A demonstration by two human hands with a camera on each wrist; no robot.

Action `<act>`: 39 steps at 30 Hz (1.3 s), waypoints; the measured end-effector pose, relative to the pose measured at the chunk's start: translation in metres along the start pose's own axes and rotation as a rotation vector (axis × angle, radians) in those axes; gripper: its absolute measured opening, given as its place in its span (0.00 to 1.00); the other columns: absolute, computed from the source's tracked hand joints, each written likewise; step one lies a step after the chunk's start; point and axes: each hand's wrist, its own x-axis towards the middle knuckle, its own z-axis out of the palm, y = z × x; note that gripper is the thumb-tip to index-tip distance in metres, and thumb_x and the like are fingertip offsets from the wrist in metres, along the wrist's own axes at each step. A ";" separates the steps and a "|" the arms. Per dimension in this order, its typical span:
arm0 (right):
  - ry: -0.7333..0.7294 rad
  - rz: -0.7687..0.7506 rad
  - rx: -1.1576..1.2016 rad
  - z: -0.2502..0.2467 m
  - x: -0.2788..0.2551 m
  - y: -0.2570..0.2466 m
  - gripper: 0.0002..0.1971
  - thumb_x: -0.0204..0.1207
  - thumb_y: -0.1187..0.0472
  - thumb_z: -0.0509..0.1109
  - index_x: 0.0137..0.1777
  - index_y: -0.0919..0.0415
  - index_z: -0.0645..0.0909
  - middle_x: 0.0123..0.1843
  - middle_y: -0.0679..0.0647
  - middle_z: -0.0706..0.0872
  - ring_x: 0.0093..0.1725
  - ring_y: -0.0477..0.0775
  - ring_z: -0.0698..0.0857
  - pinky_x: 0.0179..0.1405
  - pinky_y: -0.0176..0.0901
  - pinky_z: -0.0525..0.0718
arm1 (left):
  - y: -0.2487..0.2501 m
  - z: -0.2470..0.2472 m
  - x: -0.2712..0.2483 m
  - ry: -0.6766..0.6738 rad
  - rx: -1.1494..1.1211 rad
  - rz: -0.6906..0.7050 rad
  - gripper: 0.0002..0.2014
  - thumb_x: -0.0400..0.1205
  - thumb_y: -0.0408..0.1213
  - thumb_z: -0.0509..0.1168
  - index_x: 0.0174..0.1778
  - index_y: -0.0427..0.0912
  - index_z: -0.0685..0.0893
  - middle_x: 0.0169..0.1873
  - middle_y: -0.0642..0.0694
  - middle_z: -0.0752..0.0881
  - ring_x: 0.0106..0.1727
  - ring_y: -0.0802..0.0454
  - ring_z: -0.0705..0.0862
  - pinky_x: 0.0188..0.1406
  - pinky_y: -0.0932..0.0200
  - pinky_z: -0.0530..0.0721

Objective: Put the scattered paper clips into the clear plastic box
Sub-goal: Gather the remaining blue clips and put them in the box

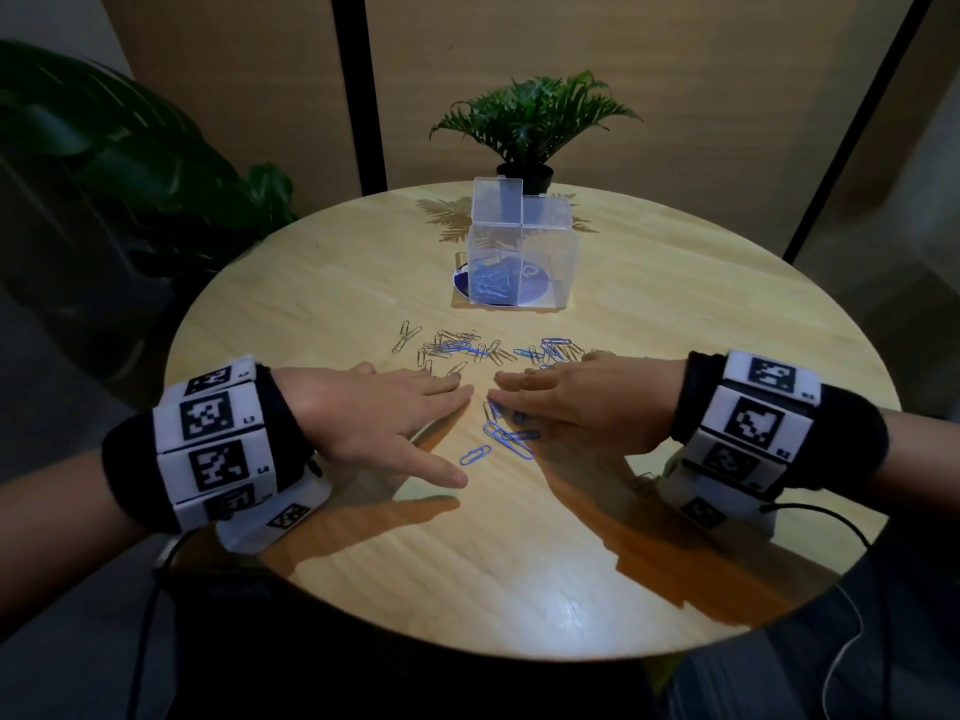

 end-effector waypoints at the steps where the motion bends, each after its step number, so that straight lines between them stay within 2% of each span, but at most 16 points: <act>1: 0.012 -0.001 -0.005 0.000 0.001 0.001 0.27 0.87 0.49 0.47 0.84 0.45 0.44 0.86 0.44 0.47 0.83 0.50 0.58 0.73 0.59 0.71 | 0.000 0.000 0.000 0.005 -0.004 0.002 0.46 0.75 0.71 0.50 0.83 0.53 0.37 0.84 0.55 0.41 0.84 0.55 0.43 0.80 0.40 0.54; 5: 0.074 -0.003 -0.026 0.002 -0.002 0.004 0.26 0.86 0.47 0.46 0.84 0.48 0.51 0.86 0.44 0.53 0.83 0.50 0.60 0.73 0.55 0.71 | 0.004 -0.001 0.001 0.024 0.013 0.035 0.44 0.76 0.71 0.49 0.82 0.58 0.37 0.84 0.56 0.40 0.85 0.53 0.42 0.80 0.40 0.53; 8: 0.066 0.003 -0.032 0.005 -0.008 0.007 0.27 0.86 0.49 0.46 0.84 0.51 0.50 0.86 0.45 0.53 0.83 0.51 0.60 0.74 0.56 0.70 | 0.011 -0.002 0.003 0.017 0.070 0.055 0.41 0.77 0.70 0.47 0.82 0.60 0.38 0.84 0.56 0.40 0.85 0.53 0.42 0.79 0.38 0.56; 11: -0.049 -0.030 0.010 0.008 -0.017 0.000 0.28 0.87 0.53 0.47 0.84 0.52 0.43 0.87 0.47 0.44 0.85 0.52 0.53 0.79 0.57 0.63 | 0.009 0.000 0.005 -0.007 0.078 0.023 0.43 0.76 0.71 0.46 0.83 0.55 0.39 0.83 0.56 0.38 0.85 0.54 0.41 0.78 0.36 0.56; 14: -0.004 -0.022 0.001 0.004 -0.020 -0.006 0.27 0.87 0.52 0.45 0.84 0.50 0.41 0.86 0.43 0.40 0.86 0.50 0.46 0.80 0.64 0.59 | -0.005 0.002 0.005 0.013 0.036 -0.041 0.49 0.73 0.73 0.48 0.83 0.48 0.40 0.83 0.54 0.36 0.84 0.56 0.41 0.80 0.38 0.56; 18: 0.051 0.100 0.002 -0.011 0.009 0.006 0.31 0.86 0.57 0.50 0.84 0.52 0.40 0.86 0.47 0.40 0.86 0.52 0.46 0.80 0.64 0.58 | -0.022 -0.007 0.013 0.079 -0.057 -0.099 0.53 0.72 0.75 0.51 0.83 0.45 0.37 0.84 0.52 0.37 0.84 0.56 0.43 0.82 0.40 0.53; 21: 0.019 0.129 0.061 -0.018 0.033 0.009 0.32 0.84 0.61 0.50 0.84 0.47 0.41 0.87 0.50 0.41 0.85 0.57 0.51 0.80 0.61 0.60 | -0.023 -0.016 0.028 0.056 -0.096 -0.144 0.51 0.75 0.71 0.53 0.83 0.43 0.37 0.84 0.47 0.38 0.85 0.52 0.43 0.83 0.45 0.49; 24: -0.020 0.141 0.084 -0.017 0.037 0.007 0.32 0.84 0.58 0.49 0.83 0.39 0.39 0.87 0.51 0.42 0.84 0.58 0.54 0.79 0.59 0.62 | -0.022 -0.024 0.038 0.035 -0.122 -0.180 0.47 0.76 0.69 0.53 0.83 0.49 0.39 0.84 0.46 0.38 0.85 0.47 0.43 0.81 0.45 0.48; 28: -0.090 0.149 0.028 -0.005 0.022 0.016 0.33 0.84 0.54 0.50 0.82 0.39 0.37 0.86 0.45 0.40 0.85 0.53 0.51 0.78 0.61 0.61 | -0.022 -0.027 0.038 0.010 -0.084 -0.165 0.44 0.75 0.71 0.52 0.83 0.57 0.42 0.84 0.49 0.36 0.85 0.46 0.39 0.80 0.38 0.47; 31: -0.123 0.179 0.015 -0.003 0.009 0.028 0.32 0.84 0.56 0.49 0.82 0.38 0.36 0.86 0.45 0.39 0.85 0.53 0.50 0.77 0.63 0.61 | -0.016 -0.020 0.032 -0.021 -0.061 -0.097 0.42 0.76 0.70 0.51 0.82 0.59 0.41 0.83 0.49 0.34 0.84 0.46 0.37 0.81 0.35 0.47; 33: -0.114 0.183 -0.008 -0.007 0.004 0.030 0.32 0.85 0.58 0.49 0.82 0.37 0.38 0.86 0.46 0.40 0.85 0.54 0.48 0.78 0.68 0.58 | -0.012 -0.016 0.025 -0.011 -0.044 -0.056 0.43 0.76 0.70 0.51 0.82 0.60 0.40 0.83 0.50 0.33 0.84 0.48 0.36 0.81 0.35 0.47; 35: -0.116 0.153 -0.002 -0.012 -0.001 0.030 0.30 0.86 0.58 0.48 0.81 0.32 0.41 0.86 0.45 0.38 0.86 0.54 0.43 0.79 0.71 0.53 | -0.012 -0.012 0.019 0.004 -0.058 -0.032 0.45 0.74 0.73 0.51 0.81 0.62 0.37 0.82 0.51 0.32 0.84 0.48 0.34 0.81 0.34 0.47; 37: -0.116 0.094 0.042 -0.014 -0.005 0.030 0.27 0.86 0.53 0.49 0.79 0.27 0.45 0.86 0.45 0.38 0.86 0.52 0.40 0.80 0.68 0.51 | -0.014 -0.008 0.013 -0.012 -0.058 -0.025 0.48 0.67 0.78 0.49 0.79 0.67 0.33 0.82 0.52 0.29 0.83 0.46 0.32 0.80 0.32 0.47; 39: -0.086 0.038 0.103 -0.018 -0.007 0.027 0.27 0.86 0.52 0.51 0.79 0.27 0.48 0.86 0.44 0.41 0.86 0.51 0.41 0.82 0.62 0.52 | -0.016 -0.003 0.008 -0.058 -0.020 -0.041 0.49 0.64 0.80 0.46 0.78 0.68 0.32 0.81 0.54 0.28 0.83 0.45 0.30 0.79 0.30 0.47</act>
